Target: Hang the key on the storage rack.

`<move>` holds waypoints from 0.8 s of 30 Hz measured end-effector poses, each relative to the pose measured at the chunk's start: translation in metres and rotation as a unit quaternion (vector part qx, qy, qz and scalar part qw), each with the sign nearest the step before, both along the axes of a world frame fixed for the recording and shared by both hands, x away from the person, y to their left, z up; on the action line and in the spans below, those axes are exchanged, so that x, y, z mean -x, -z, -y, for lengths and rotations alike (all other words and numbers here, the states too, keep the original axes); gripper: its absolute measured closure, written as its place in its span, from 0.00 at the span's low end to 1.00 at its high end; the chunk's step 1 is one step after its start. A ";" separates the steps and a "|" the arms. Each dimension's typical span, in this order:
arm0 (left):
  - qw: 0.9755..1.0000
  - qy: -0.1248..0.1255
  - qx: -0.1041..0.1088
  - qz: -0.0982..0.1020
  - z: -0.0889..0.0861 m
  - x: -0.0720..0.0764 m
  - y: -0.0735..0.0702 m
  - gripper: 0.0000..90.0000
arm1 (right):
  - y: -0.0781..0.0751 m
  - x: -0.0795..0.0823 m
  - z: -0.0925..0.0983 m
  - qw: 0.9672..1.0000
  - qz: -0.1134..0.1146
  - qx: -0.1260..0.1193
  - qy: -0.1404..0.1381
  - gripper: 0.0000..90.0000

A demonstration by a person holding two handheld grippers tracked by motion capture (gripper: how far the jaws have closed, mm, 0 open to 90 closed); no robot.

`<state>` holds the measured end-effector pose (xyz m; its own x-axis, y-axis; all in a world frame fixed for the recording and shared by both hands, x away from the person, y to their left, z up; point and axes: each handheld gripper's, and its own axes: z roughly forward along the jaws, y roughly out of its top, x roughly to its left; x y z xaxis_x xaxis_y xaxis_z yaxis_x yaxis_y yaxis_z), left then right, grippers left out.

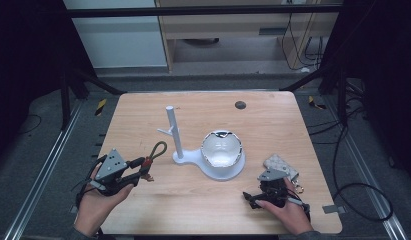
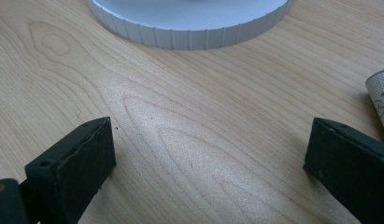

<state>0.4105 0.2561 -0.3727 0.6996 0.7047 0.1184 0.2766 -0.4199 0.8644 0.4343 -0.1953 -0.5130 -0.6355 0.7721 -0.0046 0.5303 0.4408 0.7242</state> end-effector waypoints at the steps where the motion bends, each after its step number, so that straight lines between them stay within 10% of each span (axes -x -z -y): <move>1: 1.000 0.000 0.000 0.000 0.000 0.000 0.000 0.73 | 0.000 0.000 0.000 1.000 0.000 0.000 0.001 0.02; 24: 0.999 -0.005 0.032 0.029 0.009 0.003 -0.015 0.73 | 0.000 0.000 0.000 1.000 0.001 0.000 0.000 0.02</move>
